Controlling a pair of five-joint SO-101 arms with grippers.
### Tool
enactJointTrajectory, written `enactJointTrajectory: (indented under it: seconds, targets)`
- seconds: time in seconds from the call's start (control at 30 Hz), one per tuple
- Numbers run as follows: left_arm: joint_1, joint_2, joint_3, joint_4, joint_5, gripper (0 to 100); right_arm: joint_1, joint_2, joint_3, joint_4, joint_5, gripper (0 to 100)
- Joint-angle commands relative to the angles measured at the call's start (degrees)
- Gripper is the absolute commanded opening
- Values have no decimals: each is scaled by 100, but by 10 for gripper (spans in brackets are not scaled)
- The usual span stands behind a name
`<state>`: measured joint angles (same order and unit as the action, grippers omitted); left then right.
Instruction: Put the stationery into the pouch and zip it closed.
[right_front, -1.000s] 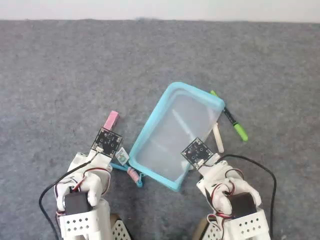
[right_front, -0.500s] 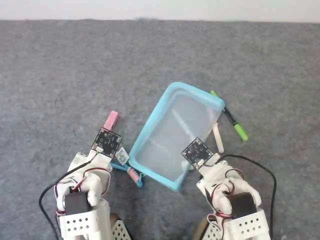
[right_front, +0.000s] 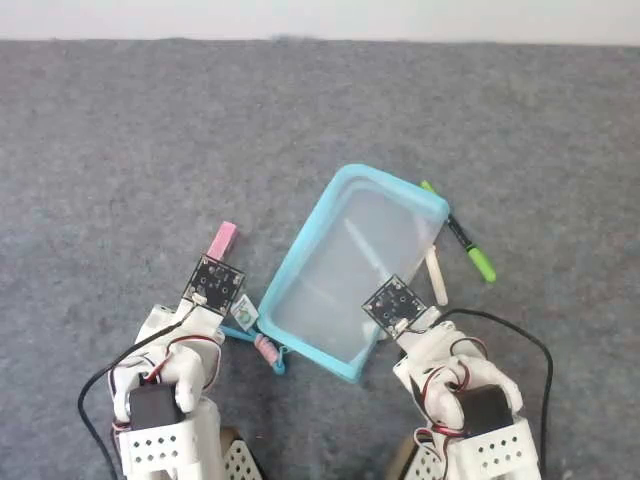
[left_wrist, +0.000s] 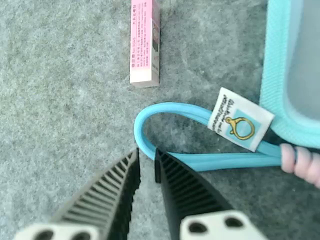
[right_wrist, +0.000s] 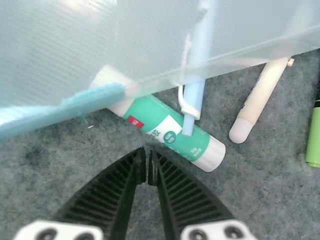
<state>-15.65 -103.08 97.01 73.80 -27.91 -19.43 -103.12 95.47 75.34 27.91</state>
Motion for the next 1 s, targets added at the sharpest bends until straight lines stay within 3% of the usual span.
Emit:
enactJointTrajectory:
  seconds: [0.0,0.23,0.37,0.6,0.77,0.97]
  targets:
    - [0,-114,-48,35,-44,47,-66,-92,97,40,53,24]
    - [378,-114,-48,35,-35,48,-84,-92,97,-4,62,24]
    - [624,-114,-48,-70,-44,48,215,-84,62,-840,237,24]
    - [413,-114,-48,-229,-53,48,1393,-22,-905,-804,220,25]
    - [413,-97,-48,-387,-44,49,1051,382,-1424,-585,220,69]
    - [413,-97,-48,-387,-44,49,136,2668,-3385,-541,-158,76]
